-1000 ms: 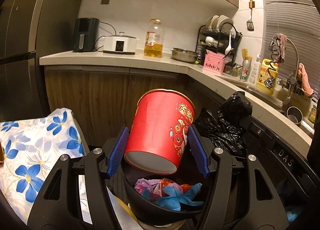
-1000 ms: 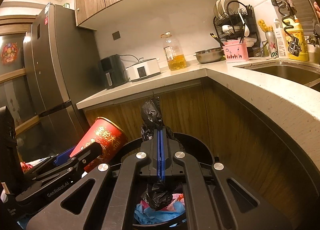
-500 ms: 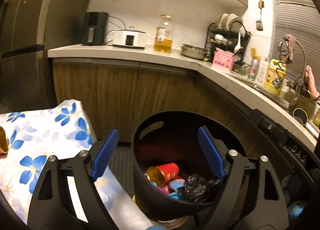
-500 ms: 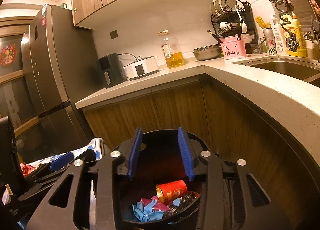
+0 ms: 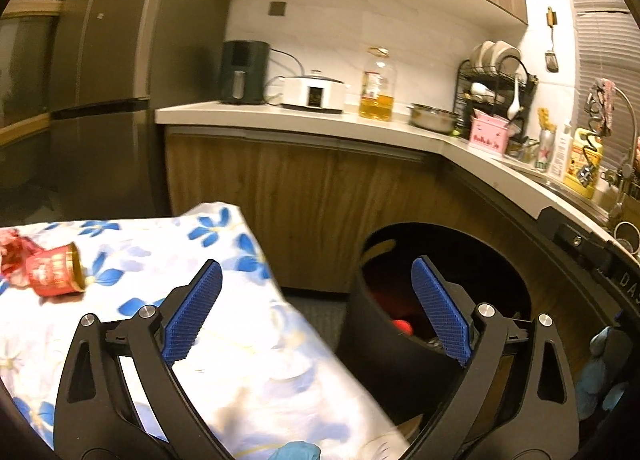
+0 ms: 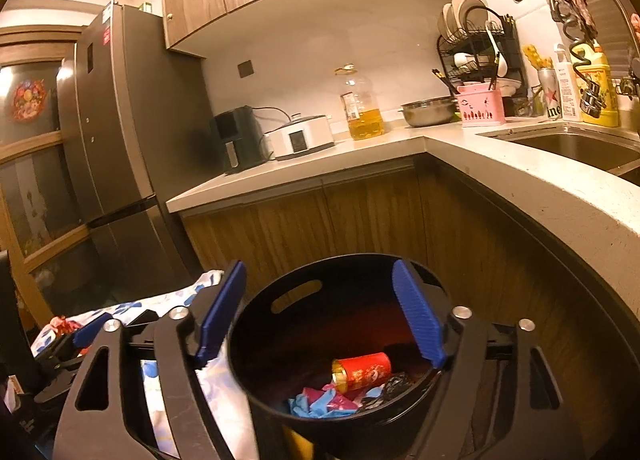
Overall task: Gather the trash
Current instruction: 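Move both tools back over the remaining cup and wrapper on the sheet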
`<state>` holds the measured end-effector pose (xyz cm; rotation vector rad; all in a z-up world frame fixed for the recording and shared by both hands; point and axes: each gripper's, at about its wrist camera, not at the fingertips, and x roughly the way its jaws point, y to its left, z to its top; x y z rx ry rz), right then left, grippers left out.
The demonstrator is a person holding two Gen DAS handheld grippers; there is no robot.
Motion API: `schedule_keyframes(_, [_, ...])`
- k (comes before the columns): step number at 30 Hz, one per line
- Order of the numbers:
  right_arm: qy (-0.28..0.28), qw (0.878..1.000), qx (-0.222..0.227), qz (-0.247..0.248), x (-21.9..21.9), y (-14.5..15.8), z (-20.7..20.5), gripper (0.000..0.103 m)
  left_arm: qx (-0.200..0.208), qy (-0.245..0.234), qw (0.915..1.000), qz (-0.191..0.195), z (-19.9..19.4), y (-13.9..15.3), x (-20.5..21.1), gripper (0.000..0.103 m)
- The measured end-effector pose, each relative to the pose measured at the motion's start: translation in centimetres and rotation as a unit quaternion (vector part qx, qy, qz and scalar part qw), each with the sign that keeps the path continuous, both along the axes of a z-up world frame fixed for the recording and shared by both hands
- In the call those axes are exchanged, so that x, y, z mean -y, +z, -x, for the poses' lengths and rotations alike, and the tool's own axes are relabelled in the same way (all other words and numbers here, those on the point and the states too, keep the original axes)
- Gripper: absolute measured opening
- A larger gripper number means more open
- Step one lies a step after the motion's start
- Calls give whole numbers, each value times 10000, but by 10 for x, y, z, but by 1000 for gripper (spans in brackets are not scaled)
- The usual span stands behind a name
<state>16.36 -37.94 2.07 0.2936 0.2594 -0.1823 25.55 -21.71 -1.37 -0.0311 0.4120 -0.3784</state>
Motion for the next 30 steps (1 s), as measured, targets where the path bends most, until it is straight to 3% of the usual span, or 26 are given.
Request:
schedule_keyframes(4, [127, 9999, -4, 38, -19, 1, 1, 85, 47, 257, 9996, -85, 8, 1, -26, 96])
schedule_keyframes(14, [740, 9969, -56, 248, -86, 6, -6, 86, 72, 938, 9955, -149, 22, 0, -103, 96])
schedule_keyframes(30, [1660, 9852, -176, 385, -203, 4, -35, 86, 66, 2013, 9793, -209, 37, -3, -230, 96])
